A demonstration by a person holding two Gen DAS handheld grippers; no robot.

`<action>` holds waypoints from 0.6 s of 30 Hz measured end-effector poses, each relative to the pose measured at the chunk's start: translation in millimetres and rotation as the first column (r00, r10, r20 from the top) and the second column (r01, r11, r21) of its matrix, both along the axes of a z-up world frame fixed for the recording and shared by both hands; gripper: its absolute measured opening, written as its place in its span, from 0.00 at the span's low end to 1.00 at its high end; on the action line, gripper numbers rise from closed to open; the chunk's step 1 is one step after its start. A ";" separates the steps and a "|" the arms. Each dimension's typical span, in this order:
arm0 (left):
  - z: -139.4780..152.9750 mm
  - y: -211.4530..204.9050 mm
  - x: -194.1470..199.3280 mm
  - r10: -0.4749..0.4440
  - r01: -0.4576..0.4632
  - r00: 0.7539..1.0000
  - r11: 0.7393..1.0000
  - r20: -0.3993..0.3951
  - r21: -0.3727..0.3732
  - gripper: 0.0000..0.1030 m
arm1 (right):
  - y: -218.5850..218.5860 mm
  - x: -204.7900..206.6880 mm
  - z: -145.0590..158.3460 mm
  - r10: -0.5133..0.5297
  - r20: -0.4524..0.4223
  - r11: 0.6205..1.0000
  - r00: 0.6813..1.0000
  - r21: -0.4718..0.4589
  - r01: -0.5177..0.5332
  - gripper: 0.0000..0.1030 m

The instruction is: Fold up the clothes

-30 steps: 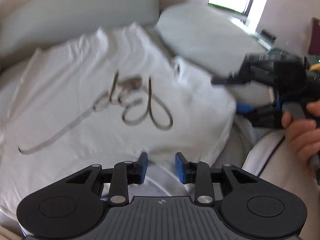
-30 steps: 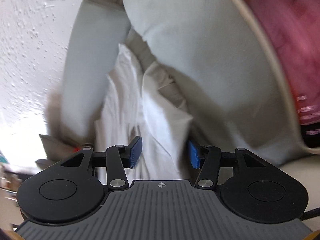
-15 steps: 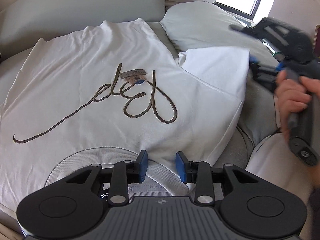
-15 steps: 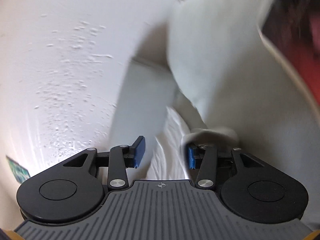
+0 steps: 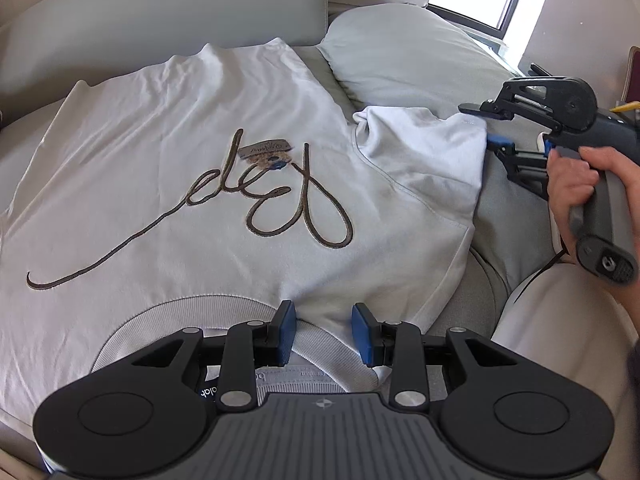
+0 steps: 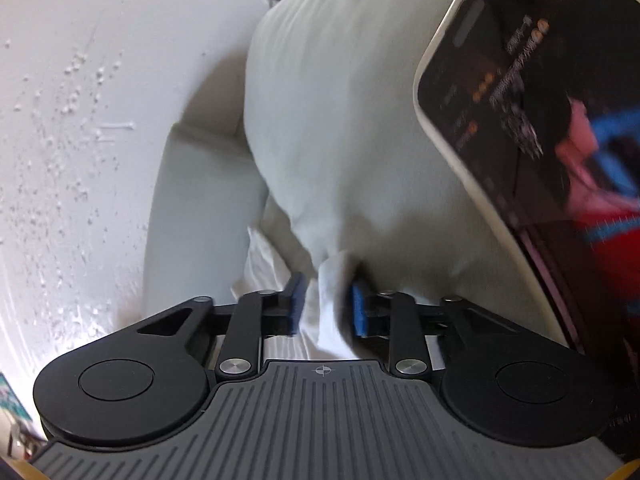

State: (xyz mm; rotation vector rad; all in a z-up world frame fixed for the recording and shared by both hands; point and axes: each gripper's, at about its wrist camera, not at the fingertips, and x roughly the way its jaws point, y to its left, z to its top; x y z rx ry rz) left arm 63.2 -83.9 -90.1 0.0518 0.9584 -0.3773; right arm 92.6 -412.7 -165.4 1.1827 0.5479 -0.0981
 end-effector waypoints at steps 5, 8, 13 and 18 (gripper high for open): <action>0.7 1.0 -0.1 -0.005 0.005 1.000 1.000 0.000 0.000 0.32 | 31.8 5.0 39.1 0.069 -0.027 0.928 0.997 -0.365 -0.074 0.01; 1.9 1.5 -0.4 -0.029 0.029 1.000 1.000 0.005 0.004 0.32 | 48.9 -11.8 63.1 -0.002 -0.010 0.829 1.000 -0.559 -0.004 0.01; 1.6 4.5 0.7 -0.080 0.079 0.997 0.997 0.006 0.007 0.31 | 62.7 12.6 43.9 -0.071 -0.182 0.690 0.981 -0.719 -0.084 0.00; 0.8 7.7 0.6 -0.086 0.086 0.996 0.996 0.011 -0.004 0.31 | 76.5 22.1 52.1 -0.038 -0.281 0.646 0.959 -0.739 -0.190 0.13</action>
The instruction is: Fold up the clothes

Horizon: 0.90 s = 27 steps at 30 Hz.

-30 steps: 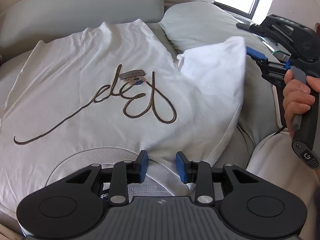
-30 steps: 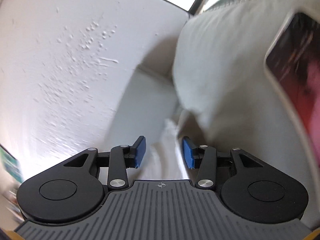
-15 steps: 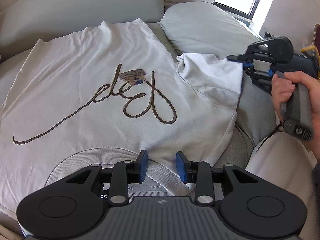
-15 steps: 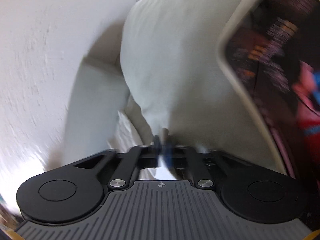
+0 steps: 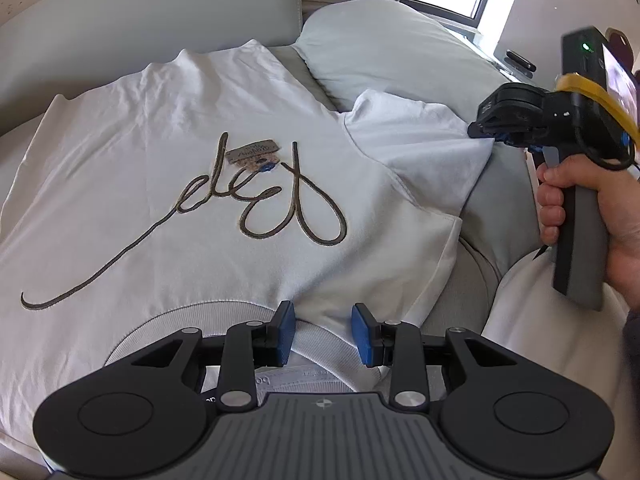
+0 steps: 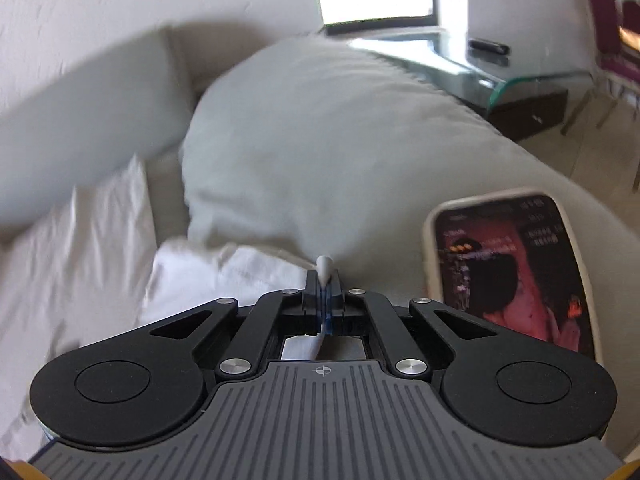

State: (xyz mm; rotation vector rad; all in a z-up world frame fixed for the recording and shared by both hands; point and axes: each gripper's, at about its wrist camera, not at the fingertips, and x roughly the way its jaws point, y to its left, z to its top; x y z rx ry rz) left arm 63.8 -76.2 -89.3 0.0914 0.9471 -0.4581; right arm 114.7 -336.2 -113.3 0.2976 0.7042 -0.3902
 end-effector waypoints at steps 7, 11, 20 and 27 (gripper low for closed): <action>6.8 7.1 -3.9 0.027 -0.027 1.000 0.999 0.005 -0.030 0.28 | -11.8 -33.5 25.7 -0.068 0.151 0.971 0.986 0.238 0.030 0.32; 18.3 15.9 -1.6 0.041 -0.041 0.999 0.997 -0.002 -0.069 0.27 | -10.1 -15.2 30.4 -0.041 0.182 0.953 0.982 0.302 -0.017 0.32; 18.1 65.2 -3.1 0.224 -0.224 0.974 0.975 -0.042 0.011 0.31 | 32.6 63.3 5.4 0.255 0.051 0.885 0.966 0.390 -0.254 0.44; 9.9 101.3 -13.5 0.360 -0.362 0.932 0.931 -0.033 -0.043 0.31 | -8.9 63.9 -10.9 -0.130 0.091 0.958 0.987 0.267 0.101 0.07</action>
